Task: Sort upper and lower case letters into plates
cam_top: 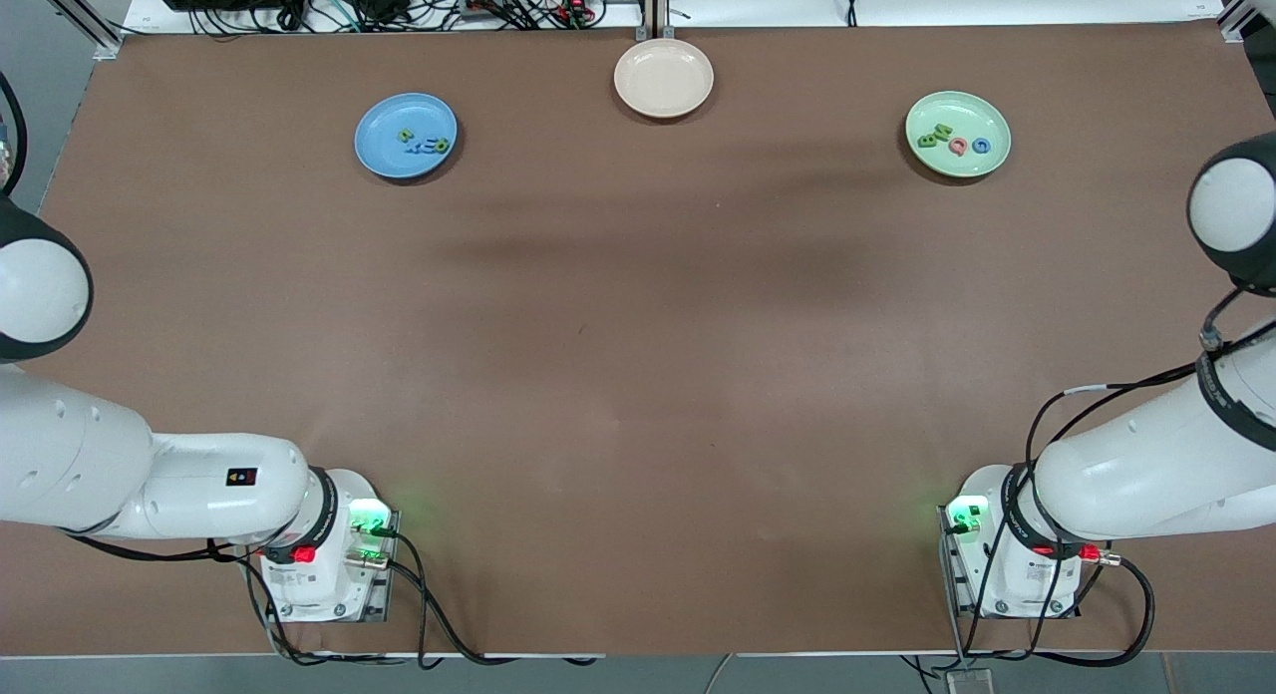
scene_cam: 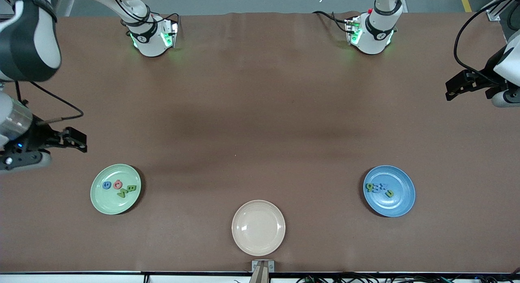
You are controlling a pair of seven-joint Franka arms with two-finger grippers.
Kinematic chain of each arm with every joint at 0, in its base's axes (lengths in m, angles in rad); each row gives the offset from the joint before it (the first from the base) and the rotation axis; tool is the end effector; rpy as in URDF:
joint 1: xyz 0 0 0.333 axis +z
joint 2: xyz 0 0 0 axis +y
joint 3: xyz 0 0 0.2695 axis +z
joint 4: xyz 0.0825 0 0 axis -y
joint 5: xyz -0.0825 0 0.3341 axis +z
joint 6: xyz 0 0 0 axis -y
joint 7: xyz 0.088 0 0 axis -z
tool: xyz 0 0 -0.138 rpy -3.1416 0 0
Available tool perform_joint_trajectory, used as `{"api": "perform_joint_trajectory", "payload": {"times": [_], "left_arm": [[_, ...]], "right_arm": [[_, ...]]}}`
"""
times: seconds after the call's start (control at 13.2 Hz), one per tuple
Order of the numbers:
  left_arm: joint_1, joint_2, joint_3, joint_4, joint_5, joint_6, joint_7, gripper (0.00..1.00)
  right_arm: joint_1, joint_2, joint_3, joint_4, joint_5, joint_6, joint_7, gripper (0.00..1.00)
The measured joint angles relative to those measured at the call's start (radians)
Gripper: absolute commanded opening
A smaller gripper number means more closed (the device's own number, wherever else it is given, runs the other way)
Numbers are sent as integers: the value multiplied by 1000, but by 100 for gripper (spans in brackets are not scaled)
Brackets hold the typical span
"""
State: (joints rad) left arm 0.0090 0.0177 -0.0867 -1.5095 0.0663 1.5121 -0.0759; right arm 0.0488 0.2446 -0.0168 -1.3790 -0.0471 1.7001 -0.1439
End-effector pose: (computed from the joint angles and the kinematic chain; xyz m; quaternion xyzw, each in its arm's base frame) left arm 0.5026 -0.0293 0.5590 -0.9994 -0.0008 0.0050 0.0328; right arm 0.5814 0.0137 0.5086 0.9949 0.0902 0.0368 0.0276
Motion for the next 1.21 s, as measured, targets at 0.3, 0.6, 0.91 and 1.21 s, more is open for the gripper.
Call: {"api": "perform_joint_trajectory", "payload": {"times": [0.3, 0.6, 0.91, 1.21], "left_arm": [[-5, -4, -15, -20, 0, 0, 0, 100], [-2, -8, -21, -23, 0, 5, 0, 100], [44, -13, -81, -25, 0, 5, -2, 100], [53, -13, -82, -23, 0, 17, -3, 100]], "right_arm": [[-13, -155, -20, -133, 3, -1, 40, 100], [-56, -246, 41, -239, 3, 27, 86, 100], [-65, -264, 59, -257, 4, 28, 142, 100], [-86, -267, 62, -246, 50, -9, 222, 100]]}}
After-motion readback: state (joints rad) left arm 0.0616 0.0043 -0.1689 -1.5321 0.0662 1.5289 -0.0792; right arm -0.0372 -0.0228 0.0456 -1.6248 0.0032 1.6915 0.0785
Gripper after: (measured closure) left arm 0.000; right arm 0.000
